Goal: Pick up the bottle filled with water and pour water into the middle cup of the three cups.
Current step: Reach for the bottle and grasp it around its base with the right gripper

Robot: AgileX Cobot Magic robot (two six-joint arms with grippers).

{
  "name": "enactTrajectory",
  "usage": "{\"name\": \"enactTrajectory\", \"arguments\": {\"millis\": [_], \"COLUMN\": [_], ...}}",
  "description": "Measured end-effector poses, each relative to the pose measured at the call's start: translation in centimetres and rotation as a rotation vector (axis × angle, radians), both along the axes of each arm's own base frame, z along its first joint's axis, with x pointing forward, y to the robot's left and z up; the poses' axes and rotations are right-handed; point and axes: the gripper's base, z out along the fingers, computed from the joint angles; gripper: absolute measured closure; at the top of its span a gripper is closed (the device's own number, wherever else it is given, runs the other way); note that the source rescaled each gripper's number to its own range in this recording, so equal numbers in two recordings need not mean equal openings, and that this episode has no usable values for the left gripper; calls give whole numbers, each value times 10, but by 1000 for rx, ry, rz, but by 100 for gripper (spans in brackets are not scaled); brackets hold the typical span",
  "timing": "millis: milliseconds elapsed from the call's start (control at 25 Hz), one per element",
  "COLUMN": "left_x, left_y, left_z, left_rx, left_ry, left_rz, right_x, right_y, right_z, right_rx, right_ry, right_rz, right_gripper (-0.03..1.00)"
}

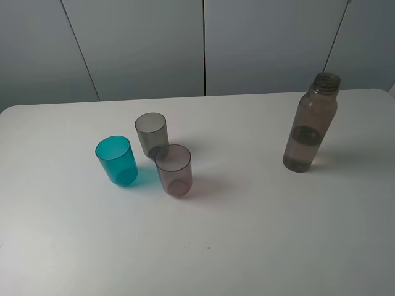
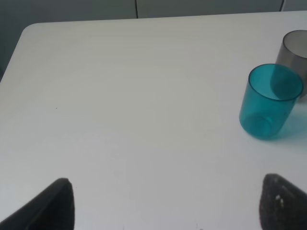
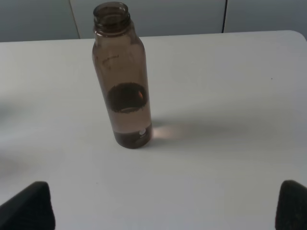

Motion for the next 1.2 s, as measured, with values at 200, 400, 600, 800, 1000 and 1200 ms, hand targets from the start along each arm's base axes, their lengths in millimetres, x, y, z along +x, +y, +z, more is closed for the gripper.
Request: {"name": "enactTrajectory", "arguments": {"millis": [200,400,600,800,1000,1200], "left_x": [0,0,0,0,0,0], "left_y": [0,0,0,0,0,0], "left_z": [0,0,0,0,0,0], "left_rx": [0,0,0,0,0,0], "left_ry": [0,0,0,0,0,0], "left_rz": [0,0,0,0,0,0], "right_x": [0,0,0,5,32,72], "right_y": [0,0,0,1,-1,-5], "right_z": [0,0,0,1,25,53], "right_rx": [0,0,0,18,36,45], "right_ry": [0,0,0,22,70,93], "right_rz": [0,0,0,5,0,-14], "right_gripper": [-3,-3,-3,-3,-3,-3]}}
